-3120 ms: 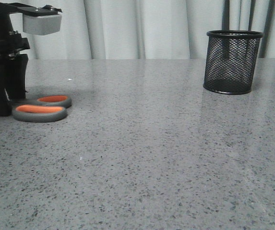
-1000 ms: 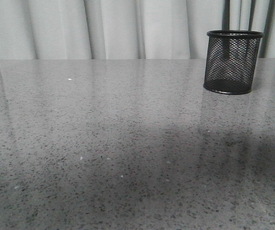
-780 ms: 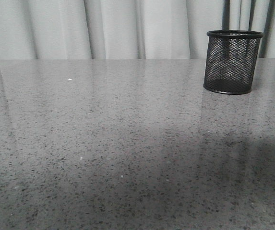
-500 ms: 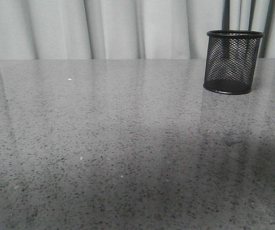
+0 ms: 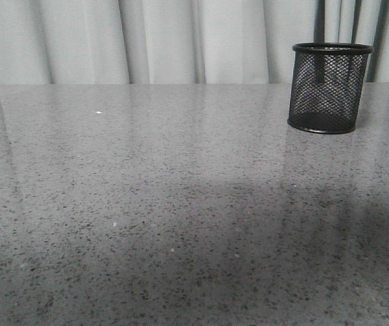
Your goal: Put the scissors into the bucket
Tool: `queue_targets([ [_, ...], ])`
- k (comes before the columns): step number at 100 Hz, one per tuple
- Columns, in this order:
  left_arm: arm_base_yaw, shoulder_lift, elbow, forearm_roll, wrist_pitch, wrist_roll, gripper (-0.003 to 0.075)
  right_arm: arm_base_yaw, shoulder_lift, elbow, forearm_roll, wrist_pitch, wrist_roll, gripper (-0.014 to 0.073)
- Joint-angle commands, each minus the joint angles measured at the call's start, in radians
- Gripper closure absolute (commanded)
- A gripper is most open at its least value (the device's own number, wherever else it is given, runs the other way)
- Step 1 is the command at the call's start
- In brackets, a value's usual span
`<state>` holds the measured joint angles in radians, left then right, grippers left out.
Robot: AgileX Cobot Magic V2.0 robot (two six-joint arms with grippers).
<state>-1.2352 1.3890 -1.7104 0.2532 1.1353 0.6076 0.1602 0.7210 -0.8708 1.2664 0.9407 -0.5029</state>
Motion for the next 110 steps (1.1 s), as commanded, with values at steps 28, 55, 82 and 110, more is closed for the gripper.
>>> queue_targets([
  [28, 0.136, -0.099, -0.032, 0.281, -0.061, -0.187, 0.0245, 0.003, 0.015, -0.036, -0.110, -0.186, -0.015, 0.0638],
  [55, 0.407, -0.204, -0.032, 0.268, -0.041, -0.188, 0.0248, -0.040, 0.141, -0.191, -0.540, -0.242, 0.178, 0.0638],
  [82, 0.584, -0.276, -0.032, 0.236, -0.040, -0.188, 0.0248, -0.133, 0.397, -0.512, -0.880, -0.065, 0.329, 0.0638],
  [110, 0.620, -0.296, -0.032, 0.236, -0.042, -0.188, 0.0248, -0.140, 0.663, -0.767, -1.025, 0.153, 0.349, 0.0638],
])
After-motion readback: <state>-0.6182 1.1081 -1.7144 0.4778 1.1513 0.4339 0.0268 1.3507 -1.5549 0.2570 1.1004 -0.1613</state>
